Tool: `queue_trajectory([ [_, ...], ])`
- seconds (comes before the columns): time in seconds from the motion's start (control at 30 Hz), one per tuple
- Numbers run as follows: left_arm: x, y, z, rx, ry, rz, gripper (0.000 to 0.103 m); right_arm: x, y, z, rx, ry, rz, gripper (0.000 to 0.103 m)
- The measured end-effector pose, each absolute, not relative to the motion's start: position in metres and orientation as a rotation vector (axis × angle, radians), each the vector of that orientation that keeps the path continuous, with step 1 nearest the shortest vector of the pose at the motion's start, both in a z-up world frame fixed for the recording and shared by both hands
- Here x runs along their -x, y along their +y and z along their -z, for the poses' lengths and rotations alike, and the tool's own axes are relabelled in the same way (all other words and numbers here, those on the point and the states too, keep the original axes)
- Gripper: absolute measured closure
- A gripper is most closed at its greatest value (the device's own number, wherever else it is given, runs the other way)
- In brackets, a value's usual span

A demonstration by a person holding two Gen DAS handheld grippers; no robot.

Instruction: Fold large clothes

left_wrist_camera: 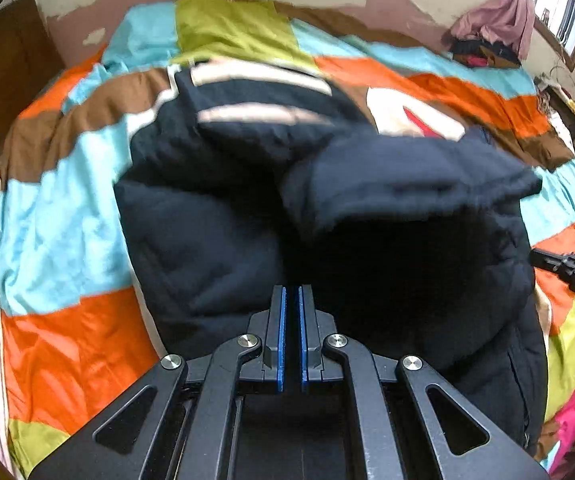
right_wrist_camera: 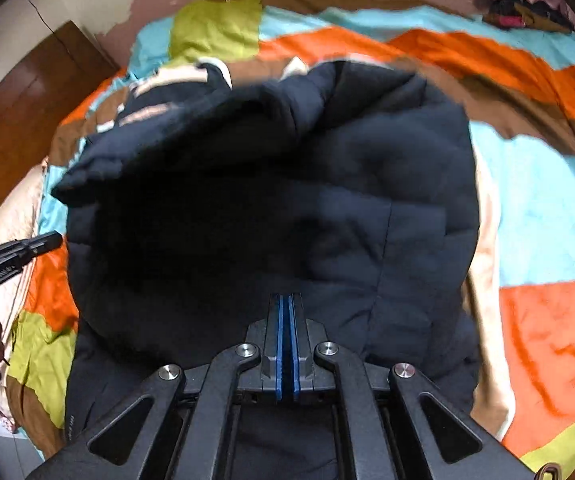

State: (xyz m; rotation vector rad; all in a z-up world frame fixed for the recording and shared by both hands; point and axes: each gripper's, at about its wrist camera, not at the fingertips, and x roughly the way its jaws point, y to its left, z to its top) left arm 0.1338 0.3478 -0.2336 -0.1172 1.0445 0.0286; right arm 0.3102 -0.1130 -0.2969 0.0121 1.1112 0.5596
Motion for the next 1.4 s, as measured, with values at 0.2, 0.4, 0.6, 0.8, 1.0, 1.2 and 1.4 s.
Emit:
queue_trajectory([
  [0.2, -0.153, 0.349, 0.211, 0.131, 0.989, -0.038, 0.099, -0.336, -0.102, 0.259, 0.061, 0.987, -0.569, 0.054],
  [0.4, -0.176, 0.349, 0.171, 0.215, 0.895, 0.050, 0.096, -0.354, -0.086, 0.210, -0.011, 0.854, -0.671, 0.054],
  [0.6, -0.241, 0.328, 0.200, 0.298, 0.992, 0.080, 0.096, -0.400, -0.052, 0.229, -0.004, 0.934, -0.675, 0.056],
  [0.8, -0.234, 0.332, 0.229, 0.271, 1.063, 0.035, 0.096, -0.404, -0.070, 0.265, -0.084, 1.027, -0.633, 0.056],
  [1.0, -0.190, 0.370, 0.227, 0.335, 1.054, -0.035, 0.096, -0.397, -0.124, 0.283, -0.335, 1.129, -0.600, 0.054],
  [1.2, -0.140, 0.358, 0.227, 0.159, 1.007, -0.043, 0.071, -0.365, -0.119, 0.261, -0.112, 1.024, -0.602, 0.052],
  [1.4, -0.146, 0.330, 0.249, 0.065, 0.997, -0.017, 0.071, -0.336, -0.092, 0.267, 0.157, 0.946, -0.606, 0.050],
])
